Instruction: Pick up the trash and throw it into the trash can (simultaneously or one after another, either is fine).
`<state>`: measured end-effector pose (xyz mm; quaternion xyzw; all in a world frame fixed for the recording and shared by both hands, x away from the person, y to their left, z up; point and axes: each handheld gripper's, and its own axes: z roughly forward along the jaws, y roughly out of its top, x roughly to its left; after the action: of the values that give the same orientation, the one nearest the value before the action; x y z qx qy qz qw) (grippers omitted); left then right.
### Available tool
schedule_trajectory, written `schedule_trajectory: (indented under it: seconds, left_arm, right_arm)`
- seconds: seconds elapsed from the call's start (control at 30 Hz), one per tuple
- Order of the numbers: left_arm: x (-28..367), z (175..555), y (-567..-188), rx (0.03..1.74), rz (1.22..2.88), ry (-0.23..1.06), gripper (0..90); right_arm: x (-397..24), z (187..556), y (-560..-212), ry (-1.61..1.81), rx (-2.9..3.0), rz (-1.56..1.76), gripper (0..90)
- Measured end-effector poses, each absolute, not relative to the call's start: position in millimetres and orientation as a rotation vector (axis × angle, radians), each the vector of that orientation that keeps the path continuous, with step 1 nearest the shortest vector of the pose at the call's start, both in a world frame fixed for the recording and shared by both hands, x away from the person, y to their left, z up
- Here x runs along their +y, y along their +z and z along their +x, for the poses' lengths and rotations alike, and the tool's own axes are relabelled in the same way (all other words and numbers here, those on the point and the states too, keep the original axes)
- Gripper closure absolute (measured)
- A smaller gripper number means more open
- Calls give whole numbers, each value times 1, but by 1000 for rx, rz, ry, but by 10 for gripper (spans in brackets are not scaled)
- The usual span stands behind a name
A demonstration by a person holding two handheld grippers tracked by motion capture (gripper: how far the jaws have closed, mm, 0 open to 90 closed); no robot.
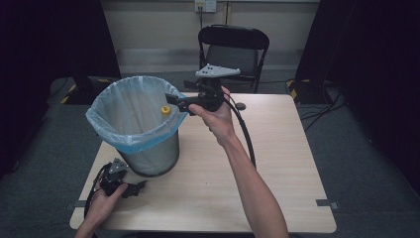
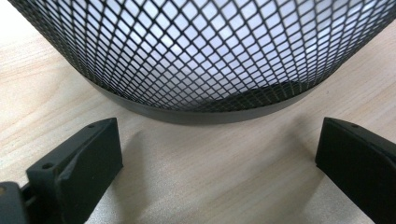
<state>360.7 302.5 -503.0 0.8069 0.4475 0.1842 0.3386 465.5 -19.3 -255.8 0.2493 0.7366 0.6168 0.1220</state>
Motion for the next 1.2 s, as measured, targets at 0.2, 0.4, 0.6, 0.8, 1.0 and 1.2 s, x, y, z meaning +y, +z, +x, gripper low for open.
schedule_trajectory:
  seconds: [0.2,0.4,0.6,0.8,1.0,1.2]
  left_arm:
    - [303,361,-503,1165,2103,481,0]
    - [303,361,-503,1165,2103,481,0]
    - [303,361,-503,1165,2104,480,0]
    - [303,361,-503,1165,2102,480,0]
    - [303,361,-503,1165,2103,481,0]
    - [303,361,-503,1165,2102,480,0]
  right_arm:
    - [-39,467,-257,1787,2105,773,171]
    - [-52,468,-259,1765,2094,817,176]
    - [-64,469,-265,1726,2079,853,162]
    - [-78,469,-271,1703,2064,893,168]
    - [-97,468,-279,1674,2036,953,159]
    - [-112,467,-286,1651,2029,986,166]
